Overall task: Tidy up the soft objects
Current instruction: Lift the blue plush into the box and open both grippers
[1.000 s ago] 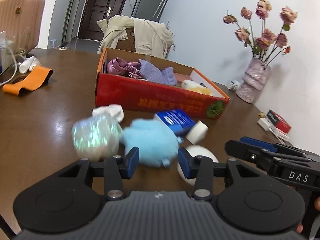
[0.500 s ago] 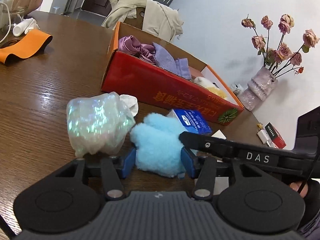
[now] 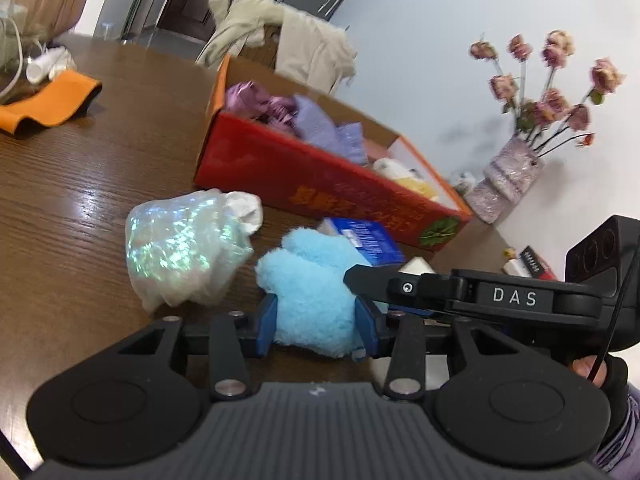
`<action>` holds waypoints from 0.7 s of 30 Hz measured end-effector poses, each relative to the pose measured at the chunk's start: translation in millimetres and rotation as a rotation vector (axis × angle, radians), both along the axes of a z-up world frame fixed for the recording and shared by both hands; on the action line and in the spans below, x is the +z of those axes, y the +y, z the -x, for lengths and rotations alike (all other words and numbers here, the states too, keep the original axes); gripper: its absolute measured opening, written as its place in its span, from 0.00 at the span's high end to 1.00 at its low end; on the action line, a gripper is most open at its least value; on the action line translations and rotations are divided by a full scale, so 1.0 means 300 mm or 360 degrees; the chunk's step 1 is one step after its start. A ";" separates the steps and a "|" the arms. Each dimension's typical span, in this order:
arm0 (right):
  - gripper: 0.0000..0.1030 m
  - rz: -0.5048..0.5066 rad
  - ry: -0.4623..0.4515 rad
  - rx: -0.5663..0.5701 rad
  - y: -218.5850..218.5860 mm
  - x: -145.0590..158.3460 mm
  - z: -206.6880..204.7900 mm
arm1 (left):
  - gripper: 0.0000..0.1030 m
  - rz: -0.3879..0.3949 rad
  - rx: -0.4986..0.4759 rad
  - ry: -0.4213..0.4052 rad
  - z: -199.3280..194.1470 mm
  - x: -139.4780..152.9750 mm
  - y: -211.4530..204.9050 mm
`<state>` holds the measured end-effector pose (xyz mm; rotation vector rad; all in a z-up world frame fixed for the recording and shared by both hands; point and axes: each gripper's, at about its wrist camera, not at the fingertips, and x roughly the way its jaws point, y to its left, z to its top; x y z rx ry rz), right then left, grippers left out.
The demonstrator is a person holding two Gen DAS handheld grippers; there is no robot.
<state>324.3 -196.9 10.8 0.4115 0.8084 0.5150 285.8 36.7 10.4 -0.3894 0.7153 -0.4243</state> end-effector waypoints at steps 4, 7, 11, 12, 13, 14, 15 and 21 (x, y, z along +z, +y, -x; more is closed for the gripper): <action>0.66 0.0026 -0.0155 0.0004 -0.017 0.100 0.144 | 0.59 0.0041 -0.0002 -0.0092 0.127 0.074 -0.013; 0.66 0.0030 -0.0248 0.0000 -0.033 0.160 0.247 | 0.59 0.0039 -0.0012 -0.0169 0.220 0.128 -0.030; 0.66 0.0022 -0.0329 -0.0016 -0.057 0.208 0.338 | 0.59 0.0028 -0.0034 -0.0246 0.302 0.178 -0.056; 0.66 0.0019 -0.0341 -0.0021 -0.065 0.217 0.354 | 0.59 0.0028 -0.0036 -0.0256 0.314 0.185 -0.060; 0.66 0.0017 -0.0351 -0.0027 -0.072 0.223 0.371 | 0.59 0.0030 -0.0040 -0.0267 0.326 0.192 -0.066; 0.66 0.0019 -0.0362 -0.0031 -0.077 0.230 0.381 | 0.59 0.0031 -0.0043 -0.0274 0.333 0.197 -0.071; 0.66 0.0015 -0.0369 -0.0036 -0.084 0.236 0.390 | 0.59 0.0032 -0.0045 -0.0283 0.341 0.203 -0.077; 0.66 -0.0005 -0.0393 -0.0078 -0.098 0.250 0.368 | 0.59 0.0009 -0.0055 -0.0323 0.323 0.220 -0.096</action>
